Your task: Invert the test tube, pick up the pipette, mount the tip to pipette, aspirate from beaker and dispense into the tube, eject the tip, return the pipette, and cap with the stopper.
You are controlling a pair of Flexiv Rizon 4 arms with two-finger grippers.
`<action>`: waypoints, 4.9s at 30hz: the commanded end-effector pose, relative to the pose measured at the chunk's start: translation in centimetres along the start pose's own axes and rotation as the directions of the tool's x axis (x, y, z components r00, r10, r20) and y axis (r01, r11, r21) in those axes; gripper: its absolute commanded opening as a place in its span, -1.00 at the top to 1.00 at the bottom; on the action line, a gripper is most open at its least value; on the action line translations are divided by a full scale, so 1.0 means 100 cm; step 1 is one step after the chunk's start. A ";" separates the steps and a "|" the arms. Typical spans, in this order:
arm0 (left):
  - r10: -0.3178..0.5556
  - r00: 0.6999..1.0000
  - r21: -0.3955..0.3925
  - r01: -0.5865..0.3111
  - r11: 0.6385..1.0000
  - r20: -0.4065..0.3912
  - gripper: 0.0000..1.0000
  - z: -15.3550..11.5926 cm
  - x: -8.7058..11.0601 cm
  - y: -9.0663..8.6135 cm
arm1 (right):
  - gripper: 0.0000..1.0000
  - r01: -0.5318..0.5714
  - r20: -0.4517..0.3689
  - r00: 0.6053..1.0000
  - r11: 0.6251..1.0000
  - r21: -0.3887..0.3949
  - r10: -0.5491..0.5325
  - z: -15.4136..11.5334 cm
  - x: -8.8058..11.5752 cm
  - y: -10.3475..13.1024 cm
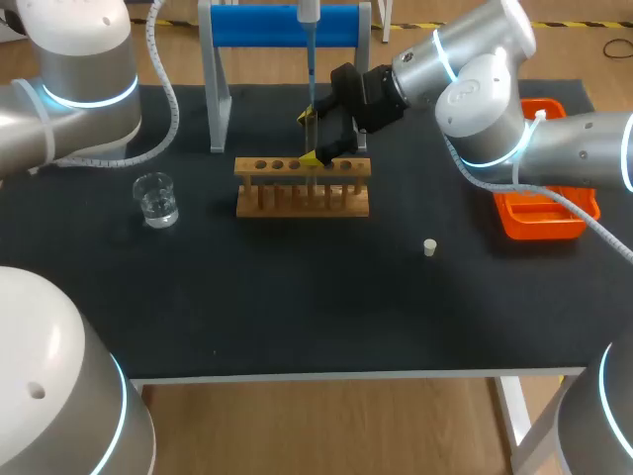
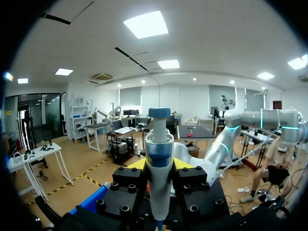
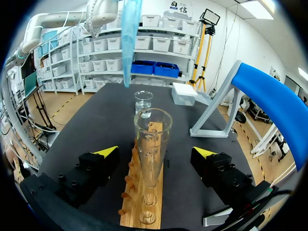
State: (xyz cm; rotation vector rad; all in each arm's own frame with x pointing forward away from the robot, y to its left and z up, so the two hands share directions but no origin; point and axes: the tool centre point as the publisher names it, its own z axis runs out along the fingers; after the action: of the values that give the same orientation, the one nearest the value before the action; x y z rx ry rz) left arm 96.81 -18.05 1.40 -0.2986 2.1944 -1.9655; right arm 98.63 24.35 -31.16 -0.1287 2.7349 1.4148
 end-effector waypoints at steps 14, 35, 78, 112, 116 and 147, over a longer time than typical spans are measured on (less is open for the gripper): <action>-0.008 1.000 0.014 0.008 1.000 -0.012 1.00 0.004 -0.009 0.010 | -1.00 -0.001 -0.004 1.000 1.000 0.003 0.001 -0.001 -0.001 0.000; -0.025 1.000 0.012 0.025 1.000 -0.011 1.00 0.003 -0.012 0.022 | -1.00 -0.001 -0.004 1.000 1.000 0.003 0.001 -0.001 -0.001 0.000; 0.014 0.999 -0.013 -0.014 1.000 0.046 1.00 -0.007 -0.018 0.021 | -1.00 -0.001 -0.004 1.000 1.000 0.003 0.001 -0.001 -0.001 0.000; -0.017 1.000 0.022 0.017 1.000 -0.021 1.00 0.000 -0.013 0.024 | -1.00 -0.001 -0.004 1.000 1.000 0.003 0.001 -0.001 -0.001 0.000; -0.013 1.000 0.007 0.013 1.000 -0.025 1.00 0.000 -0.013 0.025 | -1.00 -0.001 -0.004 1.000 1.000 0.003 0.001 -0.001 -0.001 0.000; 0.023 1.000 -0.002 -0.023 1.000 -0.012 1.00 0.003 -0.014 0.039 | -1.00 -0.001 -0.004 1.000 1.000 0.003 0.001 -0.001 -0.001 0.000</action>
State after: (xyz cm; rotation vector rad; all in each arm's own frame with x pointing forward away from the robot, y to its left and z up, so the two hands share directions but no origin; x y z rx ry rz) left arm 98.09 -17.42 -2.27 -0.2627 2.2088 -1.9510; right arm 98.63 24.35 -31.16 -0.1287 2.7349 1.4148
